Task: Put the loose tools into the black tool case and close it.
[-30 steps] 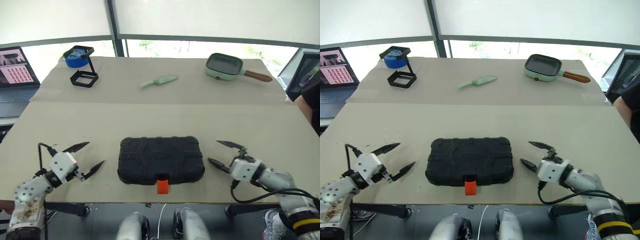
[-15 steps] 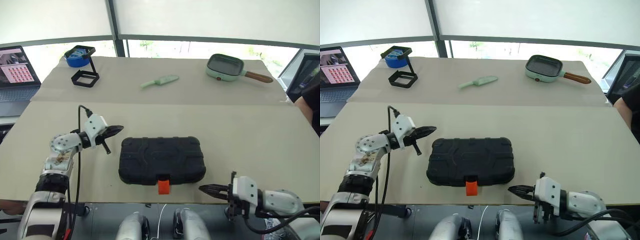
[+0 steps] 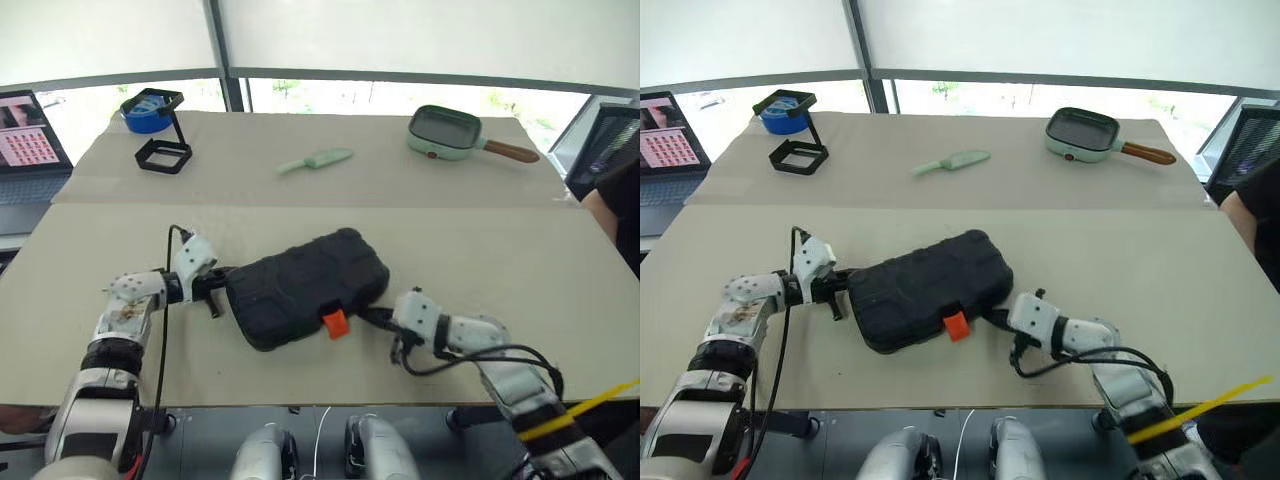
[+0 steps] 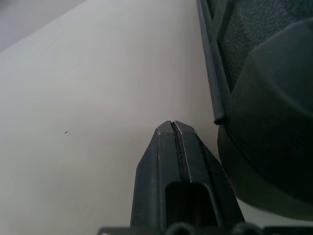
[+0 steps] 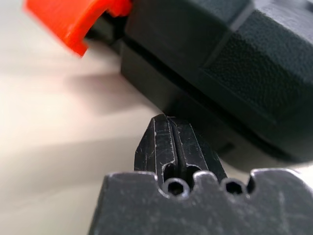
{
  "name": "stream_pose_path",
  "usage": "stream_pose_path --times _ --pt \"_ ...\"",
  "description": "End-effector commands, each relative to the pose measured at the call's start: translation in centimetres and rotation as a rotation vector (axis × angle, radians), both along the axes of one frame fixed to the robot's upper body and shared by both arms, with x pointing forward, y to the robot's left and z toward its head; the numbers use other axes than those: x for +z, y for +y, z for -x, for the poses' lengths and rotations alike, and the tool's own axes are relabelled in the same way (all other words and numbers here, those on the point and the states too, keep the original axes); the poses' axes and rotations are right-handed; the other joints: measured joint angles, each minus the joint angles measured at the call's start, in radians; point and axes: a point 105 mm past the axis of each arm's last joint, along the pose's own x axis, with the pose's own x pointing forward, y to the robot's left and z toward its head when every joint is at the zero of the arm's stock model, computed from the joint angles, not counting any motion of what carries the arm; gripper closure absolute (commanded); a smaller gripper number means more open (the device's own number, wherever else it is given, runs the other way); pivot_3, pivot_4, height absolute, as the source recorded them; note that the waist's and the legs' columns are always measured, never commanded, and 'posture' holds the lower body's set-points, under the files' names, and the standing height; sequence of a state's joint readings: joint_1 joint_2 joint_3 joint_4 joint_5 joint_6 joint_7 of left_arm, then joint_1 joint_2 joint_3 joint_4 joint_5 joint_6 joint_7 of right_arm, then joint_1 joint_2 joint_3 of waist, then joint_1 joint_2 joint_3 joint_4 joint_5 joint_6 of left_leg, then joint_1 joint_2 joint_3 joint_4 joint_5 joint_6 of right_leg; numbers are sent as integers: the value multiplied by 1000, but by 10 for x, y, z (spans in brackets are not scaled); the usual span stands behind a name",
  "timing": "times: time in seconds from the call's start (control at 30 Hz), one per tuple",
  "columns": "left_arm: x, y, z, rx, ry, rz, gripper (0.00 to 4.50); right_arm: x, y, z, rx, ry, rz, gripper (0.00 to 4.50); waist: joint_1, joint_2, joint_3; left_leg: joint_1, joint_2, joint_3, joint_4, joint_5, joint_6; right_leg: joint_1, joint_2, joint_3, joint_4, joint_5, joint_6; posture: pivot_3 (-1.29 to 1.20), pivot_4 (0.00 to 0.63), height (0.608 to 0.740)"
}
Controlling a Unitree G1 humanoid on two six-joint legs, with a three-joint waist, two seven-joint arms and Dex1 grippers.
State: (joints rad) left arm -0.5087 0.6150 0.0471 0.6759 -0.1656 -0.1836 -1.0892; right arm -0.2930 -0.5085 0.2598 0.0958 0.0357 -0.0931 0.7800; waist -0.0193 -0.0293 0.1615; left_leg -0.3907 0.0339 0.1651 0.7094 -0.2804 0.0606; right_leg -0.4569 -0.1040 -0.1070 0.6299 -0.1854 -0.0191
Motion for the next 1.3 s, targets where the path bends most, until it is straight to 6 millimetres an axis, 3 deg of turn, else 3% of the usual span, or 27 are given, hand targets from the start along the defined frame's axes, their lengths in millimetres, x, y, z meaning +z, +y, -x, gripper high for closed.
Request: stream_pose_path --times 0.03,0.13,0.2,0.3,0.4,0.5,0.6,0.73,0.9,1.3 --pt "22 21 -1 106 -128 7 4475 17 -3 -14 -45 -74 -36 4500 0 0 0 0 0 0 0 0 0 0 0 0 0 0 0 0 150 740" --pt "51 25 0 124 -189 65 4475 16 -7 -11 -26 -52 -31 4500 3 0 0 0 0 0 0 0 0 0 -1 0 0 1 -2 0 150 740" --pt "75 16 0 77 -179 134 4475 13 -14 -4 -8 -27 -19 4500 8 0 0 -1 0 0 0 0 0 0 -2 -1 0 1 -2 0 150 740" --pt "90 -4 -1 -18 -160 102 4475 12 -23 3 -17 4 -46 4500 20 0 0 -1 -1 -1 0 0 0 0 -2 -2 0 1 -1 0 150 740" --pt "99 -40 -1 -148 -89 149 4475 28 -23 11 -26 -33 -166 4500 25 0 0 -1 -2 -1 0 0 0 1 -2 -1 0 0 0 0 150 740" --pt "84 -86 10 -323 1 50 4475 36 -18 23 -12 -45 -190 4500 23 0 0 -1 -2 0 1 0 0 1 -1 0 0 -1 2 0 150 740" --pt "52 -104 11 -353 106 -75 4475 40 -10 34 24 -56 -158 4500 15 0 0 -1 -2 1 1 0 0 1 2 1 0 -1 2 0 150 740" --pt "20 -121 9 -316 167 -117 4475 43 -1 43 32 -34 -169 4500 16 2 -2 2 0 1 1 1 -2 2 4 4 0 -2 3 0 150 740" --pt "-3 -127 24 -331 223 -121 4475 35 7 45 47 16 -149 4500 16 4 -8 6 0 0 1 -1 0 5 4 9 0 -2 3 0 150 740" --pt "-6 -122 30 -300 238 -86 4475 12 19 36 52 88 -132 4500 17 8 -26 15 1 0 0 -11 7 12 4 9 -2 -3 3 0 150 740"
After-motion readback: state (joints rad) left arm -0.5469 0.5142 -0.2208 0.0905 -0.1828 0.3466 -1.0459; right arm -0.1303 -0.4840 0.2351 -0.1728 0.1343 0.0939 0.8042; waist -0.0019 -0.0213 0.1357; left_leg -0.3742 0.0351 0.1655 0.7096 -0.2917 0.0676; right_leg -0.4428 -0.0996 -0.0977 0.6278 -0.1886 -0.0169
